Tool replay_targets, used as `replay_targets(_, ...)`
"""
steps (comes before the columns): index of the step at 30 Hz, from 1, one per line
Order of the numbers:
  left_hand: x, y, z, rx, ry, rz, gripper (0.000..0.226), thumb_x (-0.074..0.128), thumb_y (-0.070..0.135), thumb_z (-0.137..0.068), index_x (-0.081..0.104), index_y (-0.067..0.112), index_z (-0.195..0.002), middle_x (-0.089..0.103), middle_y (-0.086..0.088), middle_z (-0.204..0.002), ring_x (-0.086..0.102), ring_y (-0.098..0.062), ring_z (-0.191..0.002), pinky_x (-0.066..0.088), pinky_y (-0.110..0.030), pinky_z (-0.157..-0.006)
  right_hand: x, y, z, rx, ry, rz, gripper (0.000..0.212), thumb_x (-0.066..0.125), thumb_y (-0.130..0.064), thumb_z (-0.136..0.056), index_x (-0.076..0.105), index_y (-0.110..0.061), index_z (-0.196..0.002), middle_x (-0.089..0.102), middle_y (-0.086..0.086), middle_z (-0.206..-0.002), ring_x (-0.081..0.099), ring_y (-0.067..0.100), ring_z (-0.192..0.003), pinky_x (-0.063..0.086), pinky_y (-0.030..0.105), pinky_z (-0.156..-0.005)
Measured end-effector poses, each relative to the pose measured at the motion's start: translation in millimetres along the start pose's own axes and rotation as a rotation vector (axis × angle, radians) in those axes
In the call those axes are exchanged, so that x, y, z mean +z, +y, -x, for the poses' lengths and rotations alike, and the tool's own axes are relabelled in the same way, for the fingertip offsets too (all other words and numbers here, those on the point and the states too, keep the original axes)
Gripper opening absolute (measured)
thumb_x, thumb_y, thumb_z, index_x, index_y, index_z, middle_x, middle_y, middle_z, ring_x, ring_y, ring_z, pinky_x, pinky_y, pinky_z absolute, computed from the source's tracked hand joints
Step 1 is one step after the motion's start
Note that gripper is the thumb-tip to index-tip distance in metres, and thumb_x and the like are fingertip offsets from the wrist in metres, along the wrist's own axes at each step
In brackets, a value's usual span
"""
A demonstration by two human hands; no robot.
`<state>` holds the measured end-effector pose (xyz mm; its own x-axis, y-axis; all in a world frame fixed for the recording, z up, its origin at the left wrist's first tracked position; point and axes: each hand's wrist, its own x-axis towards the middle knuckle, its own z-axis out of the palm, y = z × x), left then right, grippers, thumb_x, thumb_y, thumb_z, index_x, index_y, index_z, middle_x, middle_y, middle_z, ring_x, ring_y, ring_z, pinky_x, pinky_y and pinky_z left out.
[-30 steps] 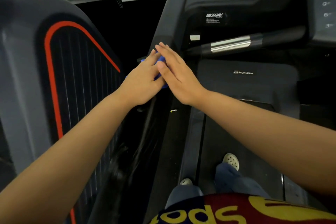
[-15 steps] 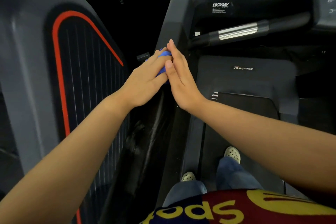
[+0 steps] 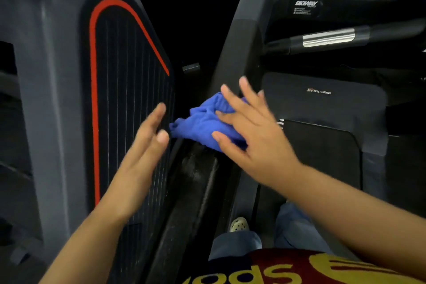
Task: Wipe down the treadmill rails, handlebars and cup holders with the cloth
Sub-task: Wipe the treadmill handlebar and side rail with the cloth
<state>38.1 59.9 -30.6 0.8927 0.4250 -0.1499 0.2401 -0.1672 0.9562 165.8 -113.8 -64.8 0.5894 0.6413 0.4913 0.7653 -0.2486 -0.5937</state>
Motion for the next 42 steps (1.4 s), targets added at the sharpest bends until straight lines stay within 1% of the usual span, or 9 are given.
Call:
replay_targets(7,24,-3,91,-0.318,-0.161,-0.259,0.135,0.07,0.083,-0.029,-0.005,0.057,-0.138,0.012,0.046,-0.141,0.018,0.025,-0.128,0.027,-0.007,-0.101,-14,23,-44,-0.43,-0.531,0.237,0.059,0.039,-0.055,-0.093,0.031,-0.028,-0.145,0.033,0.0,-0.151,0.019,0.017,-0.144,0.004,0.046,-0.118)
replay_targets(13,33,0,98,-0.411,0.004,-0.395,0.138,0.065,0.08,-0.027,0.007,0.042,-0.146,0.03,0.024,-0.144,0.035,0.001,-0.128,0.035,-0.02,-0.1,19,12,-29,-0.193,-0.11,-0.008,0.03,0.053,-0.033,-0.088,0.069,-0.018,-0.108,0.066,-0.004,-0.114,0.054,0.014,-0.117,0.025,0.042,-0.111)
replay_targets(17,37,-6,101,-0.37,0.069,-0.437,0.113,0.069,0.074,-0.039,0.025,0.04,-0.138,0.047,0.028,-0.113,0.049,0.001,-0.104,0.04,-0.014,-0.076,28,1,-16,-0.179,0.059,-0.053,0.023,0.056,-0.021,-0.084,0.073,-0.011,-0.095,0.07,-0.002,-0.102,0.06,0.013,-0.107,0.032,0.035,-0.104)
replay_targets(22,41,-11,101,-0.32,0.112,-0.519,0.104,0.065,0.075,-0.048,0.027,0.039,-0.138,0.051,0.021,-0.125,0.052,-0.003,-0.11,0.041,-0.019,-0.081,37,-22,14,-0.159,0.145,-0.13,0.017,0.06,-0.017,-0.081,0.073,-0.008,-0.088,0.07,0.001,-0.096,0.06,0.015,-0.102,0.033,0.032,-0.102)
replay_targets(29,30,-18,104,-0.232,0.002,-0.51,0.102,0.03,0.093,-0.054,0.009,0.047,-0.142,0.034,0.028,-0.138,0.045,-0.001,-0.121,0.039,-0.015,-0.082,27,-43,34,-0.133,0.018,-0.269,0.018,0.062,-0.019,-0.082,0.073,-0.005,-0.078,0.07,0.003,-0.084,0.063,0.016,-0.091,0.042,0.039,-0.092)
replay_targets(33,25,-27,107,-0.048,-0.032,-0.455,0.081,0.015,0.081,-0.073,-0.014,0.049,-0.142,-0.008,0.036,-0.15,0.002,0.015,-0.138,0.015,-0.006,-0.108,-4,-40,4,0.118,-0.015,-0.548,0.019,0.055,-0.026,-0.084,0.071,-0.02,-0.075,0.066,-0.006,-0.07,0.061,0.008,-0.067,0.046,0.021,-0.069)
replay_targets(35,20,-29,109,0.127,-0.037,-0.441,0.071,0.022,0.067,-0.088,-0.004,0.039,-0.148,-0.004,0.026,-0.155,0.0,0.005,-0.142,0.008,-0.009,-0.112,-15,-24,-31,0.251,0.135,-0.572,0.025,0.054,-0.024,-0.087,0.062,-0.03,-0.065,0.057,-0.015,-0.052,0.047,-0.003,-0.049,0.038,0.012,-0.052)
replay_targets(38,13,-32,113,0.437,0.028,-0.45,0.047,0.032,0.046,-0.098,0.037,0.025,-0.14,0.036,0.011,-0.148,0.031,-0.015,-0.14,0.029,-0.025,-0.111,-27,16,-89,0.276,0.313,-0.411,0.022,0.054,-0.023,-0.089,0.058,-0.026,-0.068,0.055,-0.023,-0.054,0.046,-0.008,-0.058,0.039,0.016,-0.061)
replay_targets(42,10,-34,124,0.539,0.097,-0.313,0.035,0.036,0.038,-0.099,0.063,0.019,-0.11,0.062,0.009,-0.119,0.056,-0.016,-0.12,0.044,-0.03,-0.1,-23,71,-143,0.271,0.092,-0.097,0.028,0.052,-0.024,-0.088,0.067,0.0,-0.087,0.061,-0.007,-0.07,0.052,-0.013,-0.06,0.038,0.007,-0.064)
